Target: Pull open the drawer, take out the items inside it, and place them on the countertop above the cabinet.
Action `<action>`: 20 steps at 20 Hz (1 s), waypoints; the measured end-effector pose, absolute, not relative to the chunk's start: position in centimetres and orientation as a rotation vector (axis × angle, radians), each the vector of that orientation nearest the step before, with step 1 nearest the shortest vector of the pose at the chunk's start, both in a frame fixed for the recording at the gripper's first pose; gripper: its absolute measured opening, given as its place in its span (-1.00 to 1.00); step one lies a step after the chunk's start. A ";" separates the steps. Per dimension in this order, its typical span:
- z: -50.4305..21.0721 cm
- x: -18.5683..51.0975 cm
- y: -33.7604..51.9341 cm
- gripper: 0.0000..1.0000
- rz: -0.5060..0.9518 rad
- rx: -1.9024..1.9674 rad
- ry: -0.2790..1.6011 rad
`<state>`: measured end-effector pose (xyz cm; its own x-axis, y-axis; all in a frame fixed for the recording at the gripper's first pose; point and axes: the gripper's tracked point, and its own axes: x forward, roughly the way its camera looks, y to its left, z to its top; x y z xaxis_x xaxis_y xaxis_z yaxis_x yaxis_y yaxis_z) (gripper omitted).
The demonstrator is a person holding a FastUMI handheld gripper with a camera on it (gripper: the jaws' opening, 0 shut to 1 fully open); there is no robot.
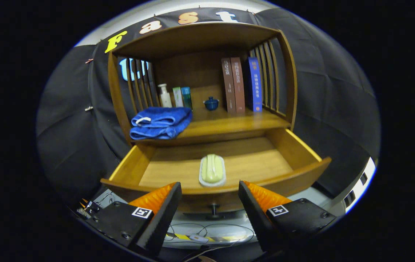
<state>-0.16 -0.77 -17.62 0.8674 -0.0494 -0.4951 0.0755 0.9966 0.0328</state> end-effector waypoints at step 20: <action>-29.6 12.9 -2.6 0.91 -0.114 0.023 1.080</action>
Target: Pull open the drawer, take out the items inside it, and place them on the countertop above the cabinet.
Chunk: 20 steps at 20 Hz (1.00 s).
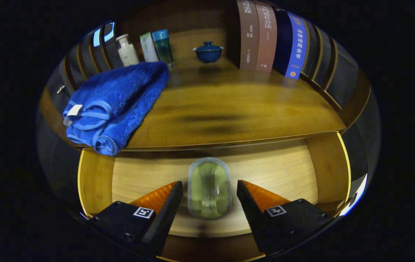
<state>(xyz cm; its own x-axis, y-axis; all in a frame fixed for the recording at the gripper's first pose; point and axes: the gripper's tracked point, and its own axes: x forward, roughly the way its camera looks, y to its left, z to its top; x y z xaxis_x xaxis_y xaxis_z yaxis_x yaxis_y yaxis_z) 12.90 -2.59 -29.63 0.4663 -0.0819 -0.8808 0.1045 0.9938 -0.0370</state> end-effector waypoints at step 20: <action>-29.1 11.7 -2.5 -0.54 -0.075 0.035 1.060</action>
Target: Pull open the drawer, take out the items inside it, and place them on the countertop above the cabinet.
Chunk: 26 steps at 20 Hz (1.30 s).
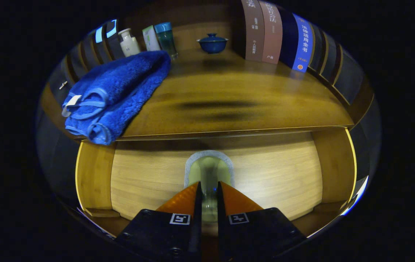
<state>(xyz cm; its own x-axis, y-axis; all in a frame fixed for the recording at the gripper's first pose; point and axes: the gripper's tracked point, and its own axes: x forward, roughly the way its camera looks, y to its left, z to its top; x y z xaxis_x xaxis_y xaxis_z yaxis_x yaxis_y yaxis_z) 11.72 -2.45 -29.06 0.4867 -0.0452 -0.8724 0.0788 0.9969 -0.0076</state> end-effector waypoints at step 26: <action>-16.9 28.3 -4.3 -0.54 -0.050 0.054 0.785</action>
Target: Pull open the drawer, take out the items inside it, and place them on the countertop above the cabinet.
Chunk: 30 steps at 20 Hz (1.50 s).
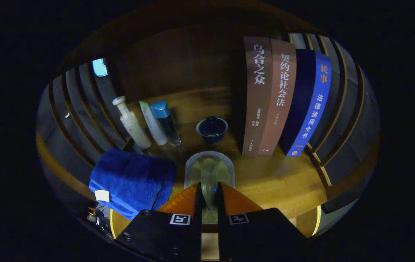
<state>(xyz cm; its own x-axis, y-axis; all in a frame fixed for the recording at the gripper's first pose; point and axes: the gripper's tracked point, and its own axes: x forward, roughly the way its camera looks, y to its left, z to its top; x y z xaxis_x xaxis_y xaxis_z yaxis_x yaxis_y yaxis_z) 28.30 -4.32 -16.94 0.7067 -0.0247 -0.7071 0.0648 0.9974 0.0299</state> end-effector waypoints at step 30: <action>-6.3 4.1 0.8 0.98 0.049 0.011 0.212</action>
